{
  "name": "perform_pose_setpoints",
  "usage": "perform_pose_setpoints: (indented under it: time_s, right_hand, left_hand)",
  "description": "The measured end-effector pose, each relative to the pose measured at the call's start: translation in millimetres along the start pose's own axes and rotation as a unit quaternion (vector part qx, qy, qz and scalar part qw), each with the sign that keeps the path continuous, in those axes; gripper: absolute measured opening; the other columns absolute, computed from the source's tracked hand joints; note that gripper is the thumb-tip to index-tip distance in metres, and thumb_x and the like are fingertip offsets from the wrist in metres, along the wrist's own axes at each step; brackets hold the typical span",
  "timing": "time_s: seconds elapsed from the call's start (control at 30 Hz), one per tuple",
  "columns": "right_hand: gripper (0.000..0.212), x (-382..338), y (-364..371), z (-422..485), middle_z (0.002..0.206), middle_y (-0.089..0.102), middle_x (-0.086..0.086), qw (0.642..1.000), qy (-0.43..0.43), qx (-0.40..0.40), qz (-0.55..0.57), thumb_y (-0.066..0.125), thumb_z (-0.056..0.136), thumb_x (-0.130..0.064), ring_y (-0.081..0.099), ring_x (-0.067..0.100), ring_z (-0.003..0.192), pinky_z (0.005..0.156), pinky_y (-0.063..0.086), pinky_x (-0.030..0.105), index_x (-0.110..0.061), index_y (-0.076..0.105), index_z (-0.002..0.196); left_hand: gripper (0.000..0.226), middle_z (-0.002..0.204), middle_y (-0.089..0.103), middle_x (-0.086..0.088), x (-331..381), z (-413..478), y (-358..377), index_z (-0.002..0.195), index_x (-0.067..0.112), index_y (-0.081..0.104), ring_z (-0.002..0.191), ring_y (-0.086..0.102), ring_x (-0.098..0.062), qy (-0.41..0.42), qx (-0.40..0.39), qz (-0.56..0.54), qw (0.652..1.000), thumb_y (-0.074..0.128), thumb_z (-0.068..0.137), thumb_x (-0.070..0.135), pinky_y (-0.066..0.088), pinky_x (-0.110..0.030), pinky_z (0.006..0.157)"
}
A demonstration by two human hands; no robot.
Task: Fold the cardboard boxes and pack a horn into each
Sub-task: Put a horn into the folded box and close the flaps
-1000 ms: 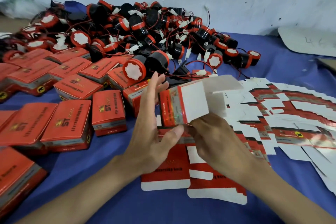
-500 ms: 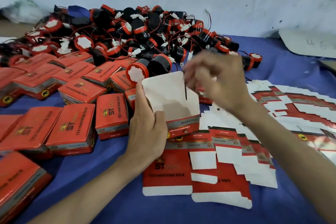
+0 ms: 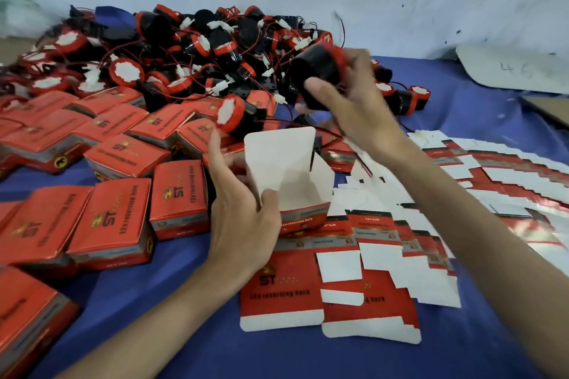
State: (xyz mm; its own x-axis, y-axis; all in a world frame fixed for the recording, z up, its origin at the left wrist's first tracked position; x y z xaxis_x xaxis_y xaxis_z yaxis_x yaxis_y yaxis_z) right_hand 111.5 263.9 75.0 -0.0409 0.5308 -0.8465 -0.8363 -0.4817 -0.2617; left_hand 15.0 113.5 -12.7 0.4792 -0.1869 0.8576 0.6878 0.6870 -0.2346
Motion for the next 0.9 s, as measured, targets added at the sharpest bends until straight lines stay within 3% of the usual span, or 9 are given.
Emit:
perform_pose_setpoints:
  time_s: [0.07,0.13,0.2,0.3,0.4,0.5,0.63,0.77,0.9]
  right_hand:
    - [0.041,-19.2,-14.1,-13.5,0.107,0.060,0.001,0.999,-0.033,0.032,-0.009,0.065,0.081,-0.034,0.070,0.020,0.085,0.060,0.052,0.025,-0.032,0.035,0.108]
    - [0.050,-32.2,-22.8,-27.0,0.117,0.057,-0.001,0.993,-0.099,0.038,-0.057,0.063,0.083,-0.028,0.063,0.017,0.102,0.081,0.052,0.031,-0.031,0.034,0.124]
    - [0.057,-38.8,-25.1,-40.1,0.131,0.048,0.002,0.985,-0.148,0.023,-0.091,0.057,0.088,-0.021,0.049,0.017,0.122,0.099,0.044,0.032,-0.026,0.032,0.139]
    - [0.045,-41.9,-14.6,-59.3,0.129,0.045,0.015,0.948,-0.242,-0.041,-0.202,0.052,0.095,-0.018,0.045,0.013,0.118,0.097,0.037,0.015,-0.014,0.039,0.138]
    - [0.039,-32.4,2.8,-75.7,0.125,0.051,0.023,0.879,-0.313,-0.147,-0.328,0.061,0.090,-0.006,0.051,0.029,0.115,0.094,0.047,0.031,-0.006,0.054,0.129]
    - [0.043,-23.9,7.4,-80.5,0.126,0.055,0.020,0.867,-0.293,-0.151,-0.375,0.065,0.084,0.004,0.058,0.039,0.106,0.073,0.054,0.048,-0.005,0.057,0.126]
    - [0.033,-22.4,7.1,-86.5,0.118,0.067,0.007,0.830,-0.307,-0.135,-0.446,0.058,0.087,-0.029,0.070,0.031,0.088,0.055,0.057,0.042,-0.011,0.071,0.112]
    - [0.036,-19.3,19.6,-92.7,0.107,0.072,0.000,0.819,-0.289,-0.163,-0.469,0.052,0.091,-0.035,0.072,0.022,0.082,0.058,0.056,0.039,-0.011,0.074,0.105]
    - [0.040,-21.6,9.8,-91.6,0.109,0.071,0.006,0.827,-0.253,-0.206,-0.459,0.063,0.089,-0.026,0.071,0.026,0.088,0.065,0.058,0.042,-0.006,0.063,0.123]
  left_hand:
    - [0.079,0.117,0.043,0.029,0.7,0.5,-0.4,0.138,0.045,0.012,0.098,0.048,0.019,0.032,0.005,-0.020,0.999,0.049,0.080,0.005,0.037,0.003,0.076]
    - [0.069,0.121,0.039,0.005,3.7,0.9,0.2,0.131,0.039,0.027,0.101,0.042,0.020,0.076,-0.013,0.011,0.997,0.047,0.082,-0.003,0.033,0.003,0.083]
    - [0.050,0.120,0.039,0.001,3.8,1.8,1.7,0.122,0.033,0.043,0.107,0.037,0.019,0.087,-0.054,0.056,0.993,0.043,0.083,0.001,0.026,0.004,0.087]
    - [0.035,0.119,0.048,0.005,2.6,2.4,1.3,0.115,0.030,0.048,0.113,0.042,0.008,0.054,-0.087,0.032,0.994,0.041,0.086,0.012,0.028,-0.003,0.093]
    - [0.028,0.117,0.055,0.003,4.0,2.2,1.8,0.118,0.021,0.052,0.115,0.050,-0.006,0.029,-0.100,-0.060,0.993,0.043,0.092,0.023,0.039,-0.020,0.097]
    - [0.033,0.114,0.061,0.004,6.4,1.8,-0.5,0.115,0.025,0.055,0.112,0.056,-0.010,-0.001,-0.092,-0.135,0.987,0.047,0.085,0.014,0.043,-0.026,0.095]
    - [0.042,0.115,0.060,0.005,8.0,1.5,-6.4,0.114,0.021,0.058,0.114,0.054,-0.009,0.014,-0.074,-0.153,0.985,0.045,0.075,0.012,0.043,-0.024,0.095]
    - [0.038,0.118,0.054,0.011,7.9,1.0,-4.3,0.118,0.020,0.054,0.114,0.049,0.002,0.014,-0.081,-0.110,0.991,0.047,0.083,0.032,0.037,-0.010,0.092]
    - [0.036,0.116,0.051,0.006,4.5,-0.8,0.2,0.123,0.031,0.045,0.111,0.052,-0.008,-0.016,-0.102,-0.069,0.992,0.061,0.092,0.022,0.046,-0.031,0.096]
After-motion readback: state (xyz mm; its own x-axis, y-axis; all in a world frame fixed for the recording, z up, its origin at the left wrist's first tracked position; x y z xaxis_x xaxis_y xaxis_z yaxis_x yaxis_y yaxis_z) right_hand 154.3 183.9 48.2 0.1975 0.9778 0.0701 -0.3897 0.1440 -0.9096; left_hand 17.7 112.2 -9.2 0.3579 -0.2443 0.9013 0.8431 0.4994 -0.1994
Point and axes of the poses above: each hand's wrist, its own z-axis towards the middle knuckle, its own y-axis out of the palm, x = y × z, the point moved 2 cm from there along z, towards the middle knuckle
